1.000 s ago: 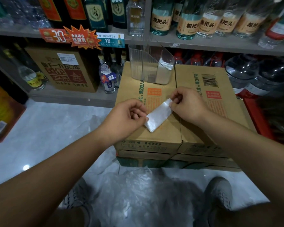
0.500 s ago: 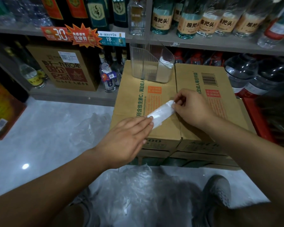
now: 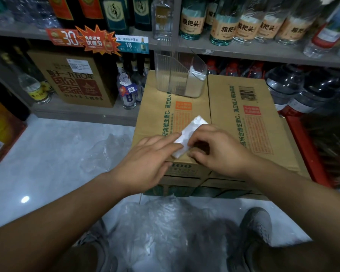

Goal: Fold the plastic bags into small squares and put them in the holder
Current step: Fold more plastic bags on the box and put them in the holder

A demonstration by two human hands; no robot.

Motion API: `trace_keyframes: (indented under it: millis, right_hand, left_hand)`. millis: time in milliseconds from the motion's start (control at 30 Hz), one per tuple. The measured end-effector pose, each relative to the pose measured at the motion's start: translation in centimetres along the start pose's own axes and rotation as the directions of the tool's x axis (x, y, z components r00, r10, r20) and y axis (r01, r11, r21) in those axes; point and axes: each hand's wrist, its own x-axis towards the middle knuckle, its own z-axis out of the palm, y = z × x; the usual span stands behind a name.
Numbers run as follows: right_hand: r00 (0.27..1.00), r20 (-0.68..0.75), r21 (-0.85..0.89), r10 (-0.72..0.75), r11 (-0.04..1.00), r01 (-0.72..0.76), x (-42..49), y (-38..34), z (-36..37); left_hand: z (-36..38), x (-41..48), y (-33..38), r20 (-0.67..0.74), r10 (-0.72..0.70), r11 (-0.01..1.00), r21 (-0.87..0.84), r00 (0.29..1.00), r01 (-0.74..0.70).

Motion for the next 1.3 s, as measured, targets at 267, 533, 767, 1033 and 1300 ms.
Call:
trace_keyframes:
  millis: [267,533,767,1033,1300]
  right_hand:
    - [0.999,0.031,0.030,0.025,0.999,-0.026,-0.9,-0.5,-0.2]
    - [0.997,-0.040,0.149,0.073,0.987,-0.066,-1.0,-1.1,0.5]
    - [0.971,-0.011,0.434,0.238,0.876,-0.210,-1.0,-0.9,0.9]
    - [0.916,-0.189,0.487,0.353,0.844,-0.225,0.6,-1.2,0.8]
    - [0.972,-0.190,0.127,0.139,0.985,-0.116,1.8,-0.6,0.8]
  left_hand:
    - [-0.7,0.6,0.0,-0.100,-0.068,0.973,-0.227,0.993,0.044]
    - [-1.0,1.6,0.9,-0.132,-0.200,0.863,-0.492,0.971,0.111]
    - [-0.2,2.0,0.2,-0.001,-0.317,0.810,-0.520,0.948,0.271]
    - [-0.2,3.3,1.4,-0.037,-0.453,0.745,-0.565,0.891,0.355]
    - [-0.5,2.4,1.3,-0.025,-0.403,0.789,-0.517,0.915,0.333]
